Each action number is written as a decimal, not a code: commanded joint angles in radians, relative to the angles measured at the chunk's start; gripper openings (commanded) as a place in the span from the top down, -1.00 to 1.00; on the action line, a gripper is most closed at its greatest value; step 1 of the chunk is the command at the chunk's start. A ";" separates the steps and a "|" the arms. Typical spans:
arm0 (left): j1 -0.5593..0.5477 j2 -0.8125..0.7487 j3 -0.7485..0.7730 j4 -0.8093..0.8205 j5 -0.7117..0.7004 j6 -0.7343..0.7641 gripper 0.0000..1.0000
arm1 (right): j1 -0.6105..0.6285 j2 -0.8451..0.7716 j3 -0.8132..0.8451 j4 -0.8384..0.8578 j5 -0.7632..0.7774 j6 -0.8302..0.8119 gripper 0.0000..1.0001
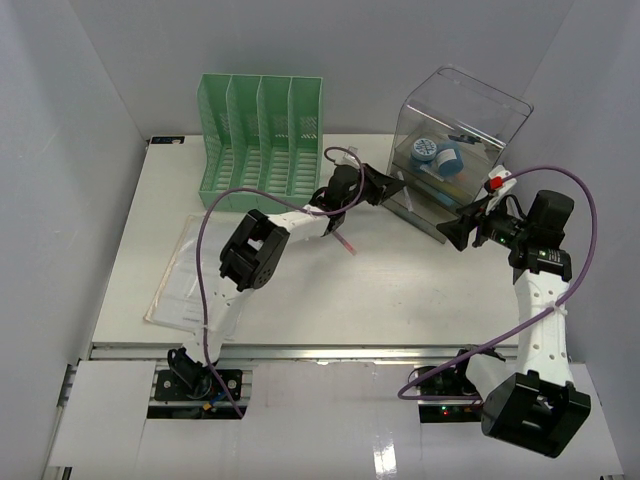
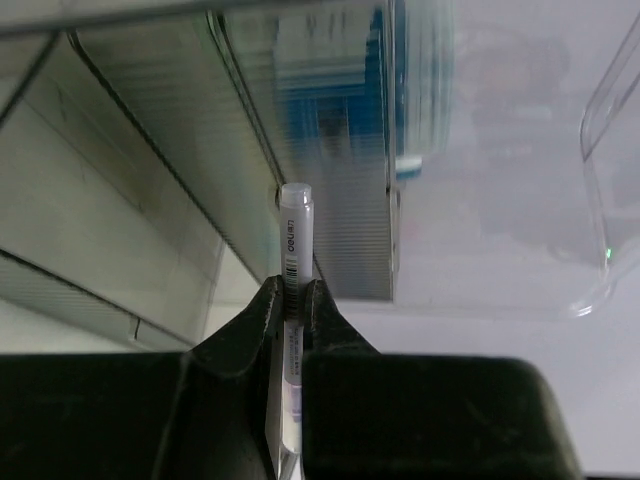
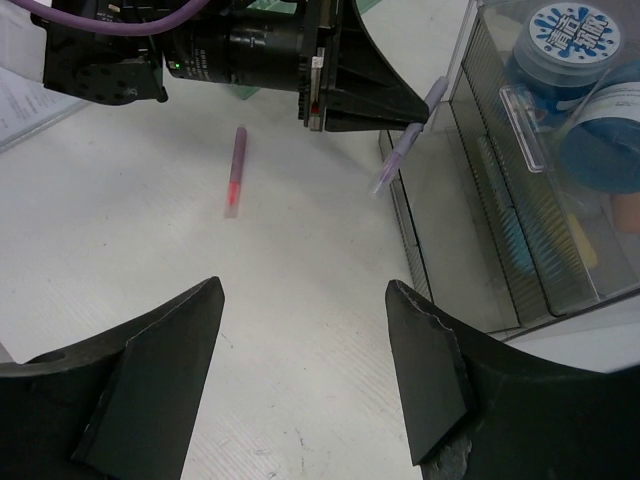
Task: Organize the desk
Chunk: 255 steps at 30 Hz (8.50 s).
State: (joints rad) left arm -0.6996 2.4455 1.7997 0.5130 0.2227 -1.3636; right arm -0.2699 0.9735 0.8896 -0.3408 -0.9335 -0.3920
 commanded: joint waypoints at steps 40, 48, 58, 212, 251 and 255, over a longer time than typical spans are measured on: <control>0.030 -0.931 -0.720 -0.232 -0.177 0.749 -0.46 | 0.299 0.275 0.161 -0.233 0.193 -0.240 -0.69; 0.060 -1.541 -1.087 -0.551 -0.195 0.933 -0.81 | 0.648 0.634 0.328 -0.138 0.562 0.010 -0.94; 0.068 -2.068 -1.243 -0.879 -0.362 0.993 -0.96 | 0.804 1.031 0.664 -0.173 0.681 0.147 -0.94; 1.092 -0.660 -0.776 -0.775 0.202 1.389 -0.60 | 0.511 0.582 0.249 -0.375 -0.285 -0.329 -0.43; 0.814 -0.997 -0.876 -0.829 0.806 1.249 0.87 | 0.714 0.789 0.439 -0.127 -0.070 -0.140 -0.97; 0.779 -1.008 -0.883 -0.821 0.828 1.243 0.87 | 0.752 0.826 0.419 0.097 -0.121 -0.039 -0.80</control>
State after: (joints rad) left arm 0.1120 1.4905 0.9256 -0.3366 0.9593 -0.1122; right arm 0.4507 1.7699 1.2917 -0.4841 -0.9812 -0.5391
